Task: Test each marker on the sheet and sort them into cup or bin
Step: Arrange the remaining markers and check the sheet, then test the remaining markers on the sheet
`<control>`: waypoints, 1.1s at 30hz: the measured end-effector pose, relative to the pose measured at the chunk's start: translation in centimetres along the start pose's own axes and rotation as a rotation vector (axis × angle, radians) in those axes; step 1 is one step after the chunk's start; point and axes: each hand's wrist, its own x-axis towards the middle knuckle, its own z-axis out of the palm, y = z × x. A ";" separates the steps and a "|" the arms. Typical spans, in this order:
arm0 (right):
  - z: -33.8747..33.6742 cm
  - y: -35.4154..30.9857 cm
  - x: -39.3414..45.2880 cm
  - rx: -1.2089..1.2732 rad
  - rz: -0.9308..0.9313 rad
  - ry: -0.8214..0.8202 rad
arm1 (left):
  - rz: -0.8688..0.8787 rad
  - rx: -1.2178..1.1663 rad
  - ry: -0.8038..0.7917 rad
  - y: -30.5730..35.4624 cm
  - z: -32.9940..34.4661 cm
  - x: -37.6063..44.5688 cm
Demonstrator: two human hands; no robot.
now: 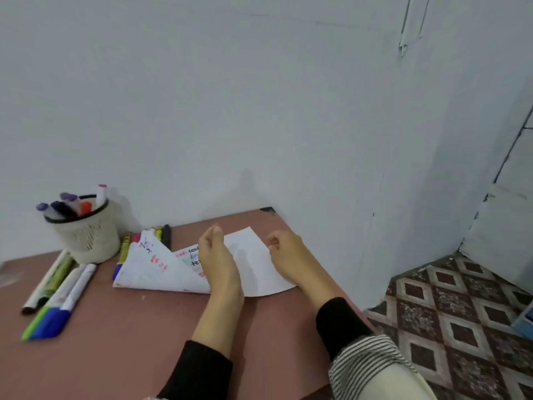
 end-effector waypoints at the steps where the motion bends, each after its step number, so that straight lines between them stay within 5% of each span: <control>1: 1.0 -0.4 0.0 -0.031 0.005 -0.021 | 0.016 0.007 0.007 0.3 -0.7 0.0; 13: 9.3 -5.8 1.0 -0.411 -0.159 -0.212 | 0.053 0.210 0.146 5.2 -10.1 4.3; 17: 9.3 -5.5 1.5 -0.444 -0.168 -0.200 | 0.339 0.672 0.168 5.5 -13.6 6.6; 20: 9.2 -5.4 1.7 -0.455 -0.169 -0.203 | 0.482 1.174 0.335 5.2 -16.7 8.2; 25: 9.1 -5.3 2.1 -0.461 -0.167 -0.206 | 0.305 1.603 0.471 5.3 -19.3 9.1; 33: 8.9 -5.1 2.3 -0.465 -0.166 -0.205 | 0.227 1.757 0.486 5.3 -19.8 9.4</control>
